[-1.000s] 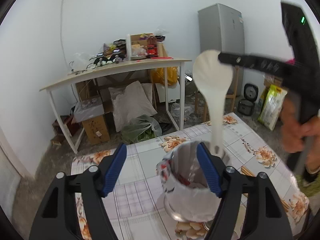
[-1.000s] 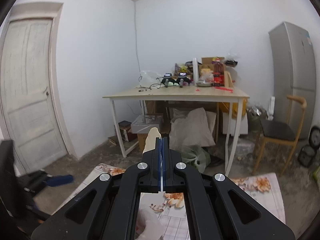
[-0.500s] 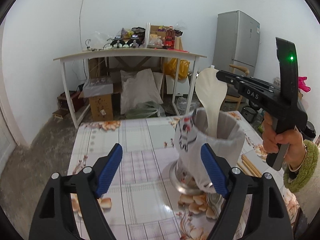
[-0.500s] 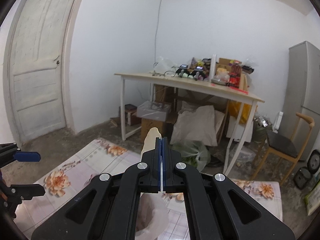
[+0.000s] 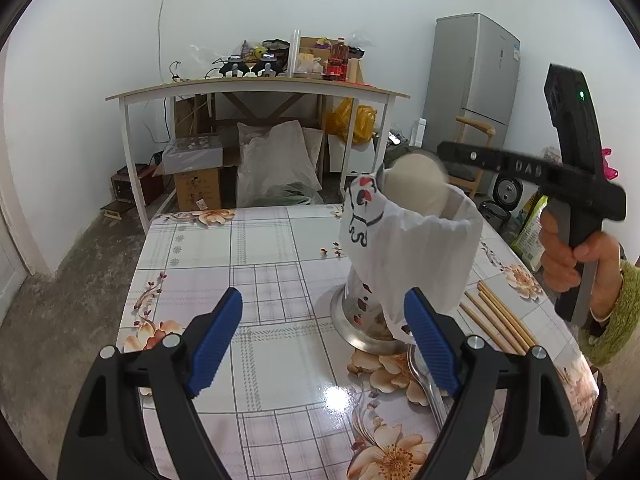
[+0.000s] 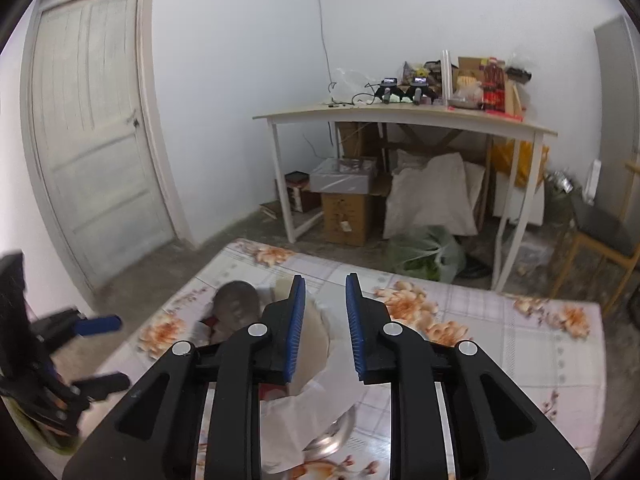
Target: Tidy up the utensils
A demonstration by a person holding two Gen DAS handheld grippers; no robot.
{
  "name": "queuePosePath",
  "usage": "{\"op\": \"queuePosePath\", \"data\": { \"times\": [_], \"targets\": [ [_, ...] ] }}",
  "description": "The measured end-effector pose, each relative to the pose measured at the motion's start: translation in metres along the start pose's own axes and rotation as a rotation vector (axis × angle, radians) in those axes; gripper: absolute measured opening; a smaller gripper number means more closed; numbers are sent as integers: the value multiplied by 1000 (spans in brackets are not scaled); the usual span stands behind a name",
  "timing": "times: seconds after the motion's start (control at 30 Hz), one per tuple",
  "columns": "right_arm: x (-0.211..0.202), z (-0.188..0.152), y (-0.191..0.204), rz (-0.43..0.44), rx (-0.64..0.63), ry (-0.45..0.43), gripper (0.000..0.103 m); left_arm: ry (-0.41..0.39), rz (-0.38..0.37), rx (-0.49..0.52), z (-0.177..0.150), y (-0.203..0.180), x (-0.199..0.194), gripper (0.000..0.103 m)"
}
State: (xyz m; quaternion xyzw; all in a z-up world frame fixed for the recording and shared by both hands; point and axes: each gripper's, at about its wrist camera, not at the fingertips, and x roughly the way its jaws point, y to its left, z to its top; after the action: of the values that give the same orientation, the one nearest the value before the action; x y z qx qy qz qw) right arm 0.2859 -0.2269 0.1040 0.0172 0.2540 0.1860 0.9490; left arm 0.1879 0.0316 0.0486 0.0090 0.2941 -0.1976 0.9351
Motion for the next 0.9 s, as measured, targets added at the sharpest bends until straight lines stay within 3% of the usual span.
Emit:
{"op": "queuePosePath", "data": {
  "times": [0.27,0.47,0.67,0.8,0.9],
  "targets": [
    [-33,2,-16,72,174,-33,41,11,-21,3,-11,-5,-4,84],
    [-66,-30,-20,27,249,10,42,61,-49,-17,-25,-9,2,84],
    [-62,-86,-19,18,317,167,42,131,-115,-17,-44,-30,15,84],
    [-40,-129,-20,17,376,302,37,193,-171,-3,-61,-48,25,84],
    [-26,-150,-23,11,404,375,32,241,-204,22,-71,-60,33,74]
  ]
}}
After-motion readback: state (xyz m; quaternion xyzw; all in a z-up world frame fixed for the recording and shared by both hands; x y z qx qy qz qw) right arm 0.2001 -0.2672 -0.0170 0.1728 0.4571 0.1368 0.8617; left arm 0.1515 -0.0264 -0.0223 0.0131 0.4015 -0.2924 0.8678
